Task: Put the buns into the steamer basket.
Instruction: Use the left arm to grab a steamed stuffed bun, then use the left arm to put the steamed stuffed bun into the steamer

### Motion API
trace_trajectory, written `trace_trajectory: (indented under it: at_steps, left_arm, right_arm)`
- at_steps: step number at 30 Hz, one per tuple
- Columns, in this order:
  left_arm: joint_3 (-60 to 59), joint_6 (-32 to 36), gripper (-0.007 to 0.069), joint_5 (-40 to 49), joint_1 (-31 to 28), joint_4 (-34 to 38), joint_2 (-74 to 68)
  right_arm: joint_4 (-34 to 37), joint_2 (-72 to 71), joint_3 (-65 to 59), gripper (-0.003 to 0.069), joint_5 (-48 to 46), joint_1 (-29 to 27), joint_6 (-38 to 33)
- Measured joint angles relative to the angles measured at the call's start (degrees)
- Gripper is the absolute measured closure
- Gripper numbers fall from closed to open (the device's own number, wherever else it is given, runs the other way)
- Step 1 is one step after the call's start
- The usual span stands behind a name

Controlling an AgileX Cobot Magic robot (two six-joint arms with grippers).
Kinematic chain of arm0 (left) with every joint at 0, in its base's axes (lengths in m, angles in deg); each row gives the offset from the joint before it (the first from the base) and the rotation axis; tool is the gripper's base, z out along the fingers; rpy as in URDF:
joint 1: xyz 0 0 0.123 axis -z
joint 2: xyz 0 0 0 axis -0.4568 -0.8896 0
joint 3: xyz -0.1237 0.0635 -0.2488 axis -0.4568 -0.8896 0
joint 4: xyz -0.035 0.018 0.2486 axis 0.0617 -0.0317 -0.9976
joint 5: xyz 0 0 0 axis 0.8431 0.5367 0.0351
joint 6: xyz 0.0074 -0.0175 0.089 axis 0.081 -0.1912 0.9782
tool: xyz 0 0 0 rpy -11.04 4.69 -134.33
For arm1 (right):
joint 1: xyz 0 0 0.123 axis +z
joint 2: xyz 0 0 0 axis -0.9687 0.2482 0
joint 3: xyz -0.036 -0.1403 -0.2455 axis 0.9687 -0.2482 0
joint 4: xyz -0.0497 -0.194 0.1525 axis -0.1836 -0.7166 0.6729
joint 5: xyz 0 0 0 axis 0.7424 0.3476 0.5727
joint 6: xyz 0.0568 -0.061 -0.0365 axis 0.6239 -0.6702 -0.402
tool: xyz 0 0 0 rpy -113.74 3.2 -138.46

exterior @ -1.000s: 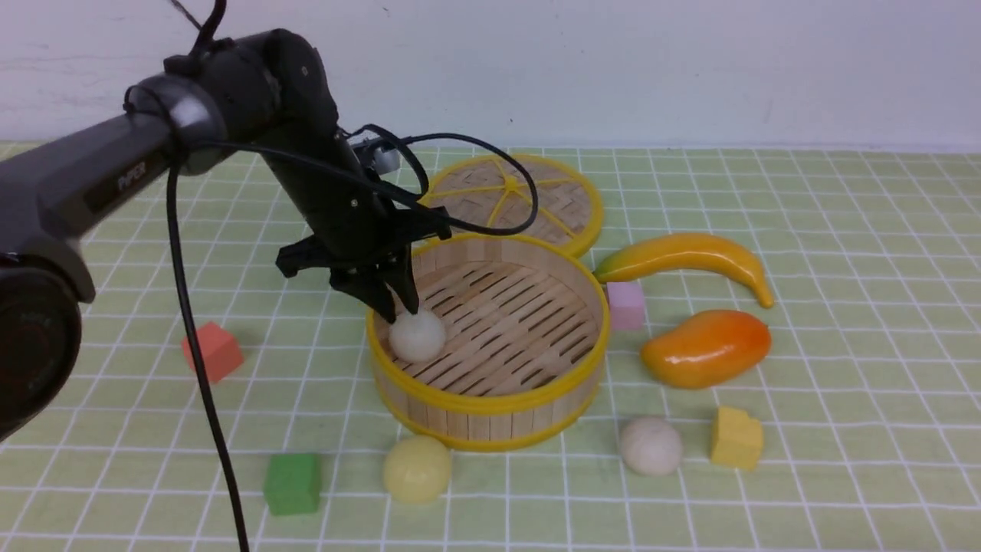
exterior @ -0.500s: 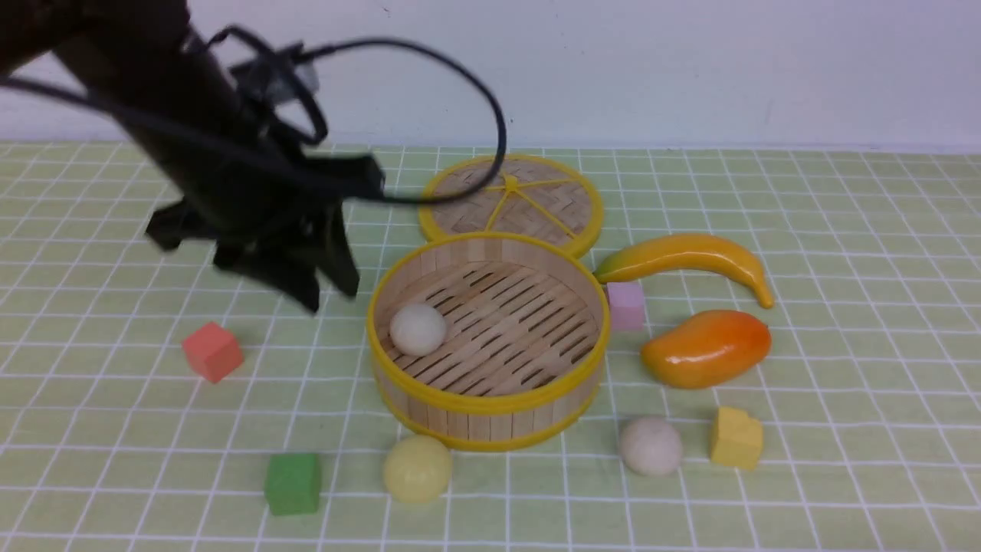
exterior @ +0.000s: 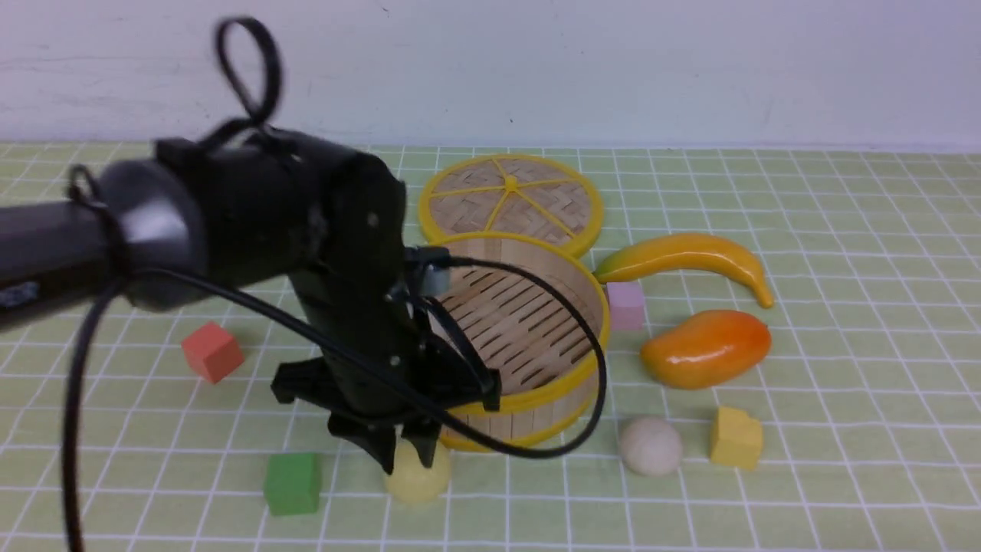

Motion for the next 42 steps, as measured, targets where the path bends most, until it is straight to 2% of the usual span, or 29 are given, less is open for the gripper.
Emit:
trace_trajectory:
  at_steps: [9,22,25,31,35,42]
  left_arm:
    - [0.0,0.5,0.0376,-7.3,0.0,-2.2,-2.8]
    - [0.0,0.5,0.0384,-8.6,0.0,-3.8,-6.8]
    - [0.0,0.8,0.0409,-8.9,0.0,-3.8,-7.2]
    - [0.0,1.8,0.0519,-7.9,0.0,-3.5,-7.2]
    - [0.7,2.8,0.0620,-5.0,0.0,-3.4,-7.2]
    - [5.0,3.9,0.0637,1.8,0.0,-3.2,-4.1]
  right_arm:
    - [0.0,0.0,0.0,0.0419,0.0,0.0,0.0]
    - [0.0,0.0,0.0,0.0419,0.0,0.0,0.2]
    - [0.0,0.0,0.0,0.0419,0.0,0.0,0.2]
    - [0.0,0.0,0.0,0.0419,0.0,0.0,0.2]
    - [0.0,0.0,0.0,0.0419,0.0,0.0,0.2]
    - [0.0,0.0,0.0,0.0419,0.0,0.0,0.2]
